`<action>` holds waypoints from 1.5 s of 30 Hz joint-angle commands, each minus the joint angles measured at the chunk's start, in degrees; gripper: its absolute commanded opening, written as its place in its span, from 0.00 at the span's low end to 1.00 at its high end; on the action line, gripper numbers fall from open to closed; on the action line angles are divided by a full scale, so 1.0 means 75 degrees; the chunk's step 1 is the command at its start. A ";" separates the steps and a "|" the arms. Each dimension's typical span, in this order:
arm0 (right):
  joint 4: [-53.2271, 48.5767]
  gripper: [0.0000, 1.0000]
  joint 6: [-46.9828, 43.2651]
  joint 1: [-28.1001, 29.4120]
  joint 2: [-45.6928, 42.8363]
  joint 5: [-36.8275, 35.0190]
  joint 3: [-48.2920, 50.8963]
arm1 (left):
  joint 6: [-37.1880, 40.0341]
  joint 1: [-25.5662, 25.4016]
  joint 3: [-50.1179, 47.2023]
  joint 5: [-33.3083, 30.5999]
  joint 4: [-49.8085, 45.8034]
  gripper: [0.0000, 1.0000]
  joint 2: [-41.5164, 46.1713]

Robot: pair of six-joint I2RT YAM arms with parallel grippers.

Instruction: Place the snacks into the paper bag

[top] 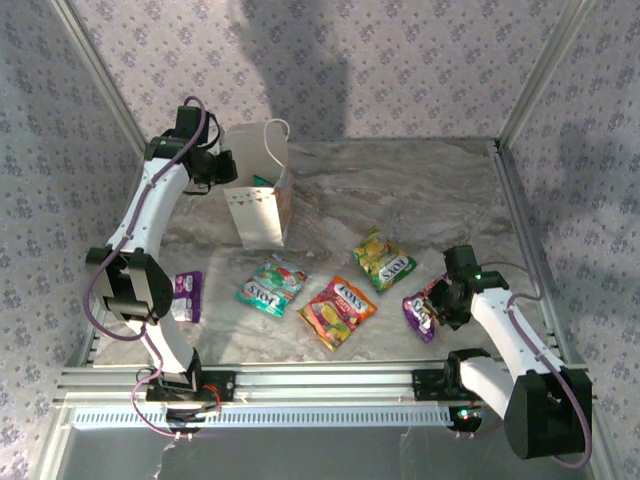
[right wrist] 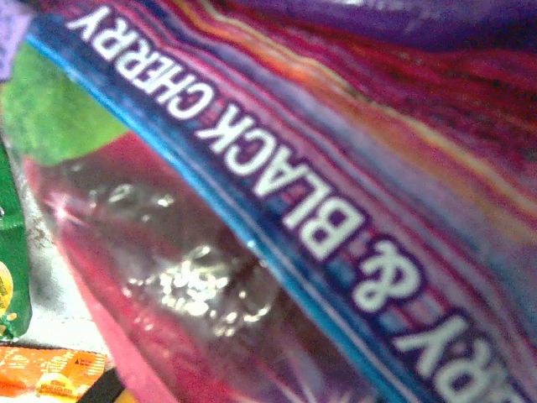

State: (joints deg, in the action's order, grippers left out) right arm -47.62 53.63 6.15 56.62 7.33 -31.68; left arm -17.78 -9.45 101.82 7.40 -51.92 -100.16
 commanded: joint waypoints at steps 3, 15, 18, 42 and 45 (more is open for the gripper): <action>-0.0368 0.11 -0.0652 0.0181 0.0326 -0.0612 -0.0701 | 0.0109 -0.0041 0.0236 0.0196 -0.0249 0.16 0.0312; -0.0840 0.07 -0.1351 0.1101 0.0622 -0.1869 -0.2245 | 0.0108 -0.0029 0.0299 0.0178 -0.0278 0.16 0.0411; -0.0974 0.07 -0.1486 0.1290 0.0773 -0.2205 -0.2694 | 0.0120 -0.0029 0.0331 0.0156 -0.0280 0.16 0.0469; -0.0615 0.07 -0.2766 0.2223 0.1753 -0.3099 -0.5162 | 0.0162 0.0145 0.0510 0.0352 0.0360 0.40 0.1077; -0.0566 0.07 -0.2854 0.2347 0.1876 -0.3126 -0.5392 | 0.0197 0.0221 0.0829 0.0345 0.0357 0.42 0.1015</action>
State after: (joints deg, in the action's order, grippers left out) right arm -53.10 33.71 22.96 70.26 -14.02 -68.86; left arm -17.17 -8.47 104.29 8.78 -50.94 -93.95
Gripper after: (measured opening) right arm 0.163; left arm 0.419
